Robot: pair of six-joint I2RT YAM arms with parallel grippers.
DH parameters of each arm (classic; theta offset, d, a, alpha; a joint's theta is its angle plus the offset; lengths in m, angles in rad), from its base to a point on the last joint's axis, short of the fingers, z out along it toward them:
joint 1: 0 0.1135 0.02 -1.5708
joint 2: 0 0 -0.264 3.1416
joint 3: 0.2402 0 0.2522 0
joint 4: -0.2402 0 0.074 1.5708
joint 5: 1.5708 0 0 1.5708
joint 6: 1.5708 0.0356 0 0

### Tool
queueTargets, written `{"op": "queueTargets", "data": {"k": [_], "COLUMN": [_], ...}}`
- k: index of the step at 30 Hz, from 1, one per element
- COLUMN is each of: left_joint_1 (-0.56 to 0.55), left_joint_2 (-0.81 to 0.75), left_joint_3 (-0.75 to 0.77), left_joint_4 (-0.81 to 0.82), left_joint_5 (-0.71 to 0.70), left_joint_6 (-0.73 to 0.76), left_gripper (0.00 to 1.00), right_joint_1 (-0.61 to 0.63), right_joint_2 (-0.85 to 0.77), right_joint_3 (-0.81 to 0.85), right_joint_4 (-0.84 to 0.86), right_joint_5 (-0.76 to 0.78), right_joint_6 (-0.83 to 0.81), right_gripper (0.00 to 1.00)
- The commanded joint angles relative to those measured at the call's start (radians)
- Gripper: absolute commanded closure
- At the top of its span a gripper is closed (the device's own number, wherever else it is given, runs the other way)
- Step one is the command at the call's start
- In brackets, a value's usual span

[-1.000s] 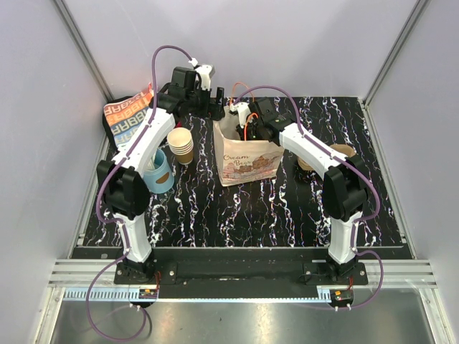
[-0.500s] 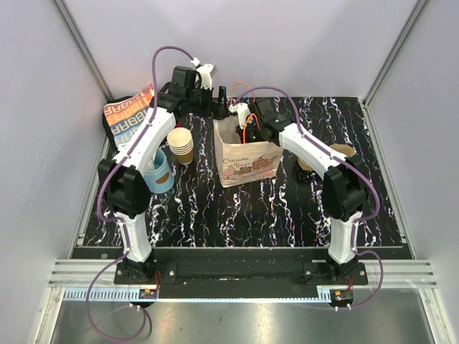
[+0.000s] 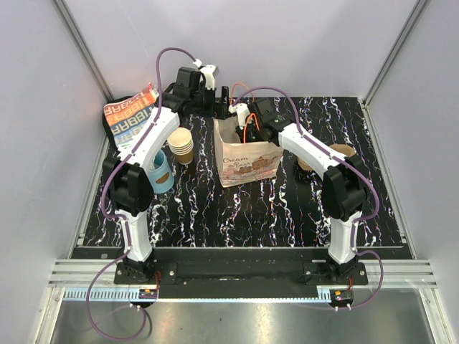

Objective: Pack the takeout coffee

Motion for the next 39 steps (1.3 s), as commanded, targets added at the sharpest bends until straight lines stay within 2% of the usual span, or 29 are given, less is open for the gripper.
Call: {"op": "queueTargets", "data": {"k": [1,18,23,30,39], "left_joint_1": [0.002,0.010,0.027,0.050,0.114], "left_joint_2": [-0.006,-0.071,-0.085,-0.111,-0.143], "left_joint_3": [0.045,0.051,0.060,0.073,0.068], "left_joint_4": [0.040,0.063,0.046,-0.018,-0.020], "left_joint_5": [-0.073,0.029,0.133,0.170,0.356], "left_joint_6": [-0.022,-0.037,0.001,0.096,0.125], "left_gripper": [0.01,0.01,0.01,0.01,0.01], "right_joint_1": [0.018,0.021,0.022,0.021,0.021], "right_joint_2": [0.012,0.029,0.035,0.038,0.042], "right_joint_3": [-0.003,0.007,0.010,0.016,0.017], "right_joint_4": [-0.031,-0.042,-0.045,-0.047,-0.048], "right_joint_5": [-0.019,-0.011,-0.014,-0.013,-0.011], "right_joint_6": [-0.016,-0.019,-0.019,-0.018,-0.018], "right_gripper": [1.00,1.00,1.00,1.00,1.00]}}
